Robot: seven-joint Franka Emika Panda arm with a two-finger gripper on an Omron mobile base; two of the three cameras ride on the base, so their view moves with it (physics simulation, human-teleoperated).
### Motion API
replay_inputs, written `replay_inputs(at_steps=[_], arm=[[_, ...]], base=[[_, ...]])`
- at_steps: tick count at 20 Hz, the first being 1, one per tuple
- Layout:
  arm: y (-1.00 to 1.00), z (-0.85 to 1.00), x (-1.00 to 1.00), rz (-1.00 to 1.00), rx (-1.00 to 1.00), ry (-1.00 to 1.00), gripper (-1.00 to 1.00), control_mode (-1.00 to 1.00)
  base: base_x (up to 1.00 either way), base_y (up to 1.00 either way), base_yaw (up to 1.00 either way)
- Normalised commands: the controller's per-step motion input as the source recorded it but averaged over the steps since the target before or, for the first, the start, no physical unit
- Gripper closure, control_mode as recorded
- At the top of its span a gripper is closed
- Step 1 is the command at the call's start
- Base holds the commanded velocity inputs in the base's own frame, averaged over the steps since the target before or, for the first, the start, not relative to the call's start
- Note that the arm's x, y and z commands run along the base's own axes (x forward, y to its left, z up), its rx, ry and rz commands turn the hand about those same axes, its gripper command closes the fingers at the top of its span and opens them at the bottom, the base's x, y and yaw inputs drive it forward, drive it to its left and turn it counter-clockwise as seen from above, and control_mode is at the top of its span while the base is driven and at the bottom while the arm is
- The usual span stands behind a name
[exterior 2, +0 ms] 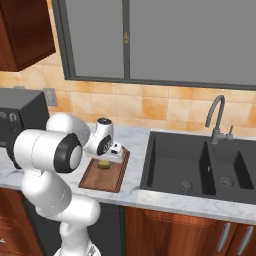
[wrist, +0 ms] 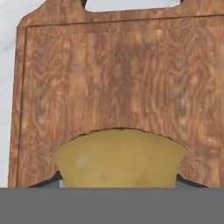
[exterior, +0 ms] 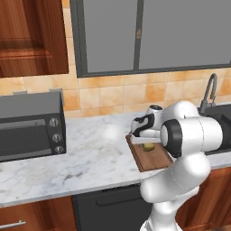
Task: Pick up the sponge from the counter and clean the cutting board by briefly scrubbing or pressing down on the cutting board. Once finished, release the sponge.
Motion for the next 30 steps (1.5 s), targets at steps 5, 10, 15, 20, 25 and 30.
replay_inputs(at_steps=[5, 10, 15, 20, 25, 30], arm=[[0.00, -0.22, -0.55, 0.00, 0.00, 0.05, 1.00, -1.00], [0.00, -0.67, -0.03, 0.00, 0.00, 0.02, 1.00, -1.00], [0.02, -0.29, -0.34, 0.00, 0.00, 0.00, 1.00, -1.00], [0.02, -0.22, -0.53, 0.00, 0.00, 0.10, 1.00, -1.00], [0.02, -0.71, -0.05, 0.00, 0.00, 0.03, 1.00, -1.00], [0.00, -0.08, -0.27, 0.00, 0.01, 0.02, 1.00, -1.00]], base=[[0.00, 0.00, 0.00], [0.00, 0.00, 0.00], [0.00, 0.00, 0.00], [0.00, 0.00, 0.00], [0.00, 0.00, 0.00], [0.00, 0.00, 0.00]])
